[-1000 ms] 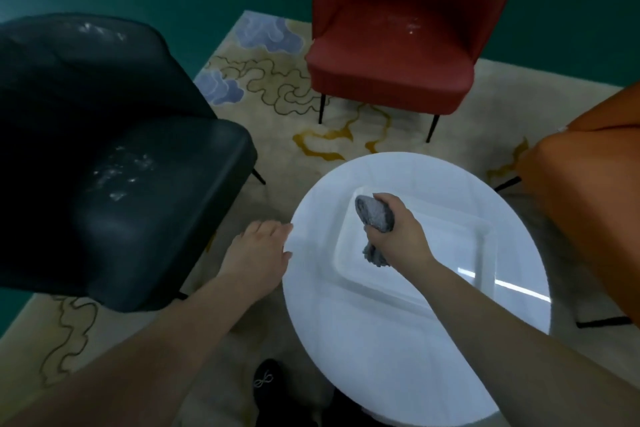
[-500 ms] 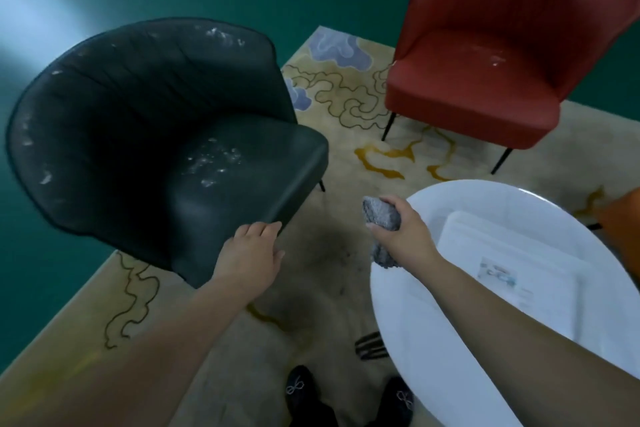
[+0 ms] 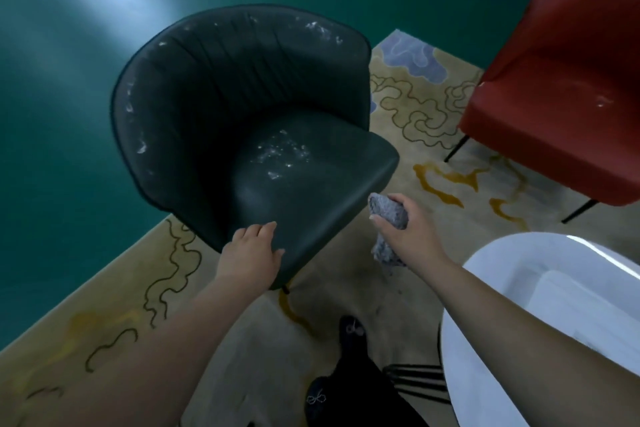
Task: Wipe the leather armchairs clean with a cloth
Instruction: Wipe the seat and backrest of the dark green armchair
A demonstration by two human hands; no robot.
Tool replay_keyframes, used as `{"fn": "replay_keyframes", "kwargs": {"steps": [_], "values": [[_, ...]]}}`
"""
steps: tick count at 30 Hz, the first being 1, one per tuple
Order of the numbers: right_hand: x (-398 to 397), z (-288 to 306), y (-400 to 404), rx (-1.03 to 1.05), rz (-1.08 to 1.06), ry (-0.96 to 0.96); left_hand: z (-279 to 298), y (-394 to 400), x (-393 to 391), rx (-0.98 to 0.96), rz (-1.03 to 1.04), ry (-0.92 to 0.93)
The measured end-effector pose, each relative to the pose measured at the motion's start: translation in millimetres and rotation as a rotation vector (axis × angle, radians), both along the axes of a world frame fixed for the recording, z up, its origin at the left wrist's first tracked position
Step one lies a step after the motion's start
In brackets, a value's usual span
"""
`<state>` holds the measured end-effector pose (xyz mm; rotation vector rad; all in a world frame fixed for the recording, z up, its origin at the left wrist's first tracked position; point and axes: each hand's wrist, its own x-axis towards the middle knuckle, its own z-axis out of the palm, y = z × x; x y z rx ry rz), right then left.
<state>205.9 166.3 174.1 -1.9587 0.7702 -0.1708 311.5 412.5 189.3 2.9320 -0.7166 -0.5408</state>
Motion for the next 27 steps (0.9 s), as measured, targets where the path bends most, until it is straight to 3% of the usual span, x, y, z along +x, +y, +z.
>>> {"fn": "replay_keyframes", "kwargs": {"steps": [10,20,27], "values": [[134,-12,-24,-0.028,0.210,0.081,-26,-2,98,0.004,0.240,0.022],[242,-32,-53,-0.079,0.327,0.112,-61,-27,169,0.067,0.282,0.005],[295,-78,-46,-0.052,0.371,0.138,-121,-22,221,0.092,0.273,0.018]]}}
